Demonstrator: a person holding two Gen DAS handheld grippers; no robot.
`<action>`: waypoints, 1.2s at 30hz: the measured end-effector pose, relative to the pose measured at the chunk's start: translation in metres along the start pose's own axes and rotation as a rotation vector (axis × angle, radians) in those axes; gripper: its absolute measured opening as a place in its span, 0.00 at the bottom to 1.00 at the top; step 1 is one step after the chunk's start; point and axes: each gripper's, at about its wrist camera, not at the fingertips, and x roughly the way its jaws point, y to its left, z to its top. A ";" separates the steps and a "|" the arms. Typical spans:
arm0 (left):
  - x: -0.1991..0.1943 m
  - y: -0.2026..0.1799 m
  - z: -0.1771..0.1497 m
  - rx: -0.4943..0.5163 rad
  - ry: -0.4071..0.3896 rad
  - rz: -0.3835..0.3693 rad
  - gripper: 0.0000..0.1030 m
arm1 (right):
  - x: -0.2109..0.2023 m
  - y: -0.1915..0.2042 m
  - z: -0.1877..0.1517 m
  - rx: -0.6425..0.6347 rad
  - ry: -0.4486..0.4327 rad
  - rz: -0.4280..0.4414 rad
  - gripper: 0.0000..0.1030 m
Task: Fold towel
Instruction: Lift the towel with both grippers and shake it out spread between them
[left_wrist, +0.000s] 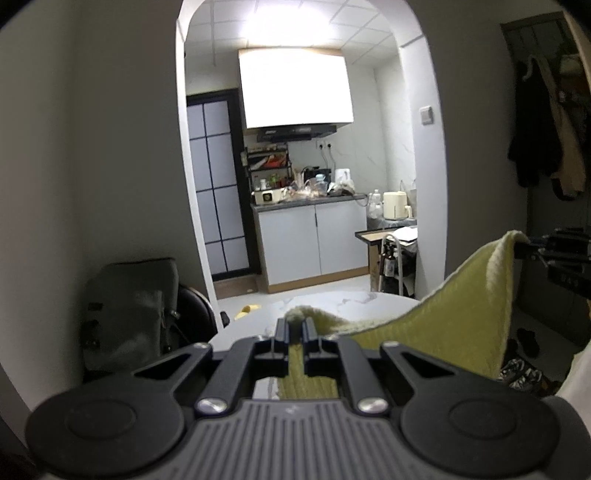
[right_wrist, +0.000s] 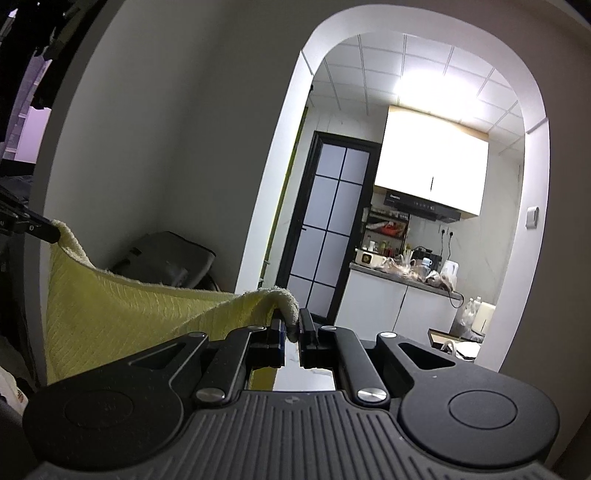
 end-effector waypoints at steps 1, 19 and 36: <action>0.006 0.003 0.000 -0.007 0.002 0.005 0.07 | 0.006 -0.001 -0.001 -0.001 0.004 -0.002 0.07; 0.097 0.027 0.009 -0.080 0.034 0.063 0.07 | 0.080 0.004 -0.036 0.017 0.092 0.010 0.07; 0.197 0.040 -0.010 -0.004 0.175 0.036 0.07 | 0.164 0.003 -0.082 0.017 0.209 0.043 0.07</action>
